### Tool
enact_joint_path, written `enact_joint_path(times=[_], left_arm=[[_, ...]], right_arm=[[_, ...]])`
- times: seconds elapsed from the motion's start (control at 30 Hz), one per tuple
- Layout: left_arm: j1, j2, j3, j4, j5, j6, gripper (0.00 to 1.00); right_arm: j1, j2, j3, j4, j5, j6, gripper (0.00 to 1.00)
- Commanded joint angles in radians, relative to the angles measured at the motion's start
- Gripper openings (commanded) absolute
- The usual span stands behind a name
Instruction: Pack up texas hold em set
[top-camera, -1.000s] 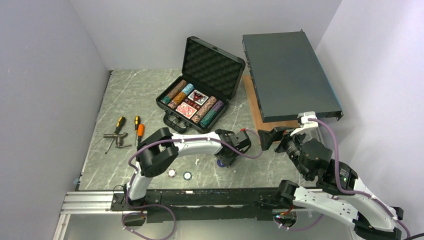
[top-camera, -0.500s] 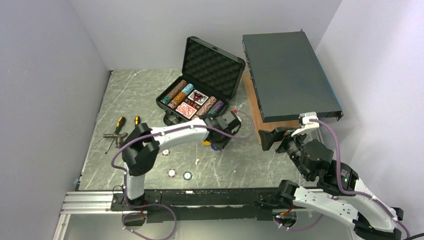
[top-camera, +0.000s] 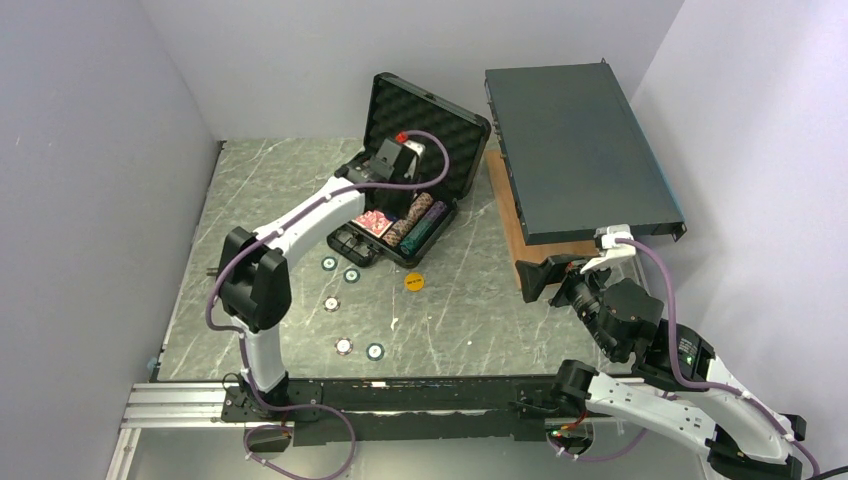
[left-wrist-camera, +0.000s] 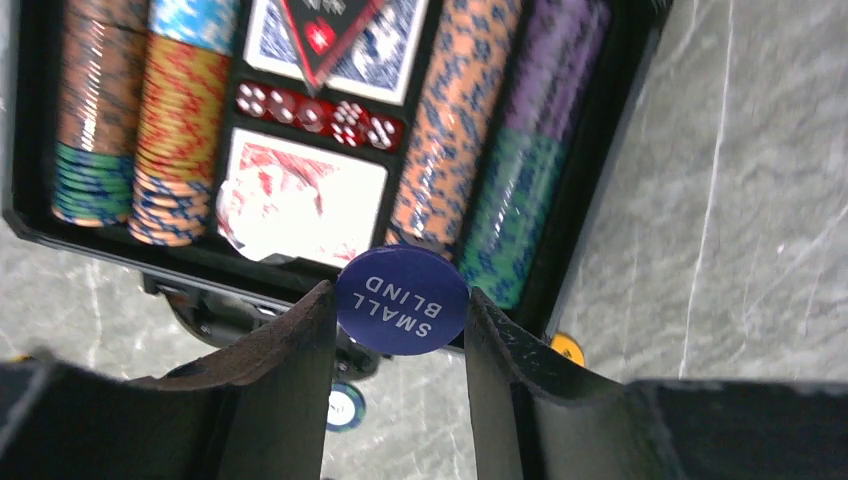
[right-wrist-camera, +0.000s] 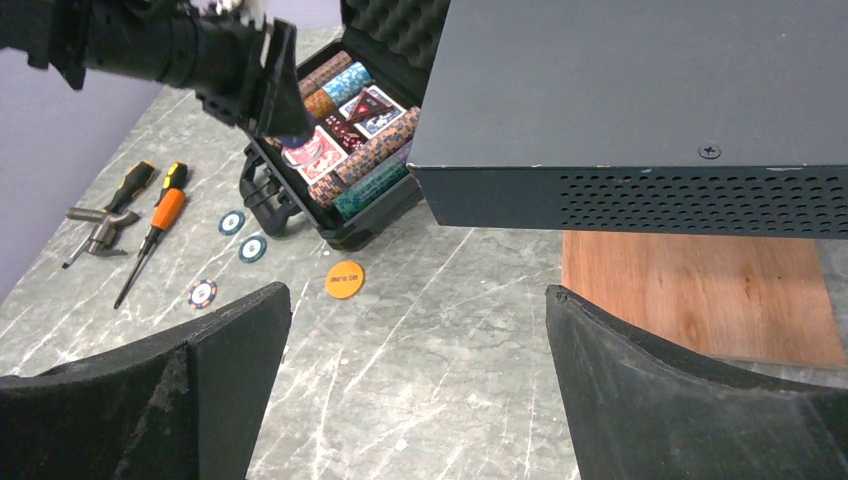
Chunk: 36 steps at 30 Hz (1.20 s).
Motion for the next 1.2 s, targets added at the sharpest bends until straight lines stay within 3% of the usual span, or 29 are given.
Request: enact_joint_path(times=[0.0,0.63,1.17], left_arm=[[0.052,0.040,0.101,0.045,0.057,0.052,0.41],[0.189,0.210,0.102,0.135,0.324,0.008,0.38],[0.201,0.216,-0.005,0.163,0.316,0.001,0.38]], right_arm=[[0.000,0.001,-0.001,0.021,0.007,0.001,1.00],[0.000,0.044,-0.005,0.057,0.014,-0.024,1.00],[0.000,0.049,-0.014,0.060,0.008,-0.009,1.00]])
